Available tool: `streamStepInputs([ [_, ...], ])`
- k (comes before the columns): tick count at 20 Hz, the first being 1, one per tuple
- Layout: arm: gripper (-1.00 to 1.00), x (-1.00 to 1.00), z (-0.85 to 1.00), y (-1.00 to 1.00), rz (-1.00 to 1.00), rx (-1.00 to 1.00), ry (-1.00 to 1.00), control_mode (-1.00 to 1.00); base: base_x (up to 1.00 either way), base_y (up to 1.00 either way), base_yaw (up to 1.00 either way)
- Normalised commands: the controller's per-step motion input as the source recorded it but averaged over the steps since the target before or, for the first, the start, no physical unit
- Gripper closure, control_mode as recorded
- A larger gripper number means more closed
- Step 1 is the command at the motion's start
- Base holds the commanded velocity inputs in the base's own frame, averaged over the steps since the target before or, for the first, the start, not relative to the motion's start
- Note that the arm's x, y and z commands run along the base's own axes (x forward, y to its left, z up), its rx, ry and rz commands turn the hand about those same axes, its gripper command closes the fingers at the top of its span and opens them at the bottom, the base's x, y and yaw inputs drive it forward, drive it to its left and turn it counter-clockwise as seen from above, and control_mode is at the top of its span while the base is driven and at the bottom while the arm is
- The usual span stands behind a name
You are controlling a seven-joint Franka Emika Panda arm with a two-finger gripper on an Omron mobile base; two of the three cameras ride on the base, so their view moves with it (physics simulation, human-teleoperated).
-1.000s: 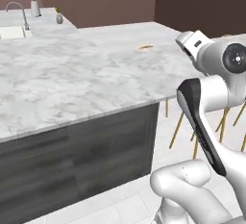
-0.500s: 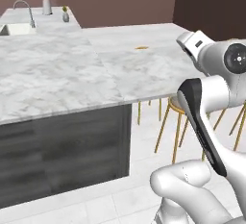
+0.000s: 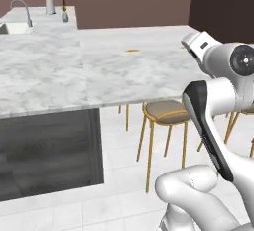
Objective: Pick the jar and candle from the dining table and place them in the open cabinet. Close the cabinet after placing the objects.
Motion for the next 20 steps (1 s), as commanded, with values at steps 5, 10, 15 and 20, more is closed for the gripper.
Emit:
streamStepInputs([
  [5,-1.00,0.00,0.00,0.00,0.00,0.00,0.00,1.00,-0.03,-1.00,0.20],
  [10,-1.00,0.00,0.00,0.00,0.00,0.00,0.00,1.00,-0.07,-1.00,0.19],
  [15,-1.00,0.00,0.00,0.00,0.00,0.00,0.00,1.00,-0.04,-1.00,0.18],
  [20,-1.00,0.00,0.00,0.00,0.00,0.00,0.00,1.00,0.00,-1.00,0.15],
])
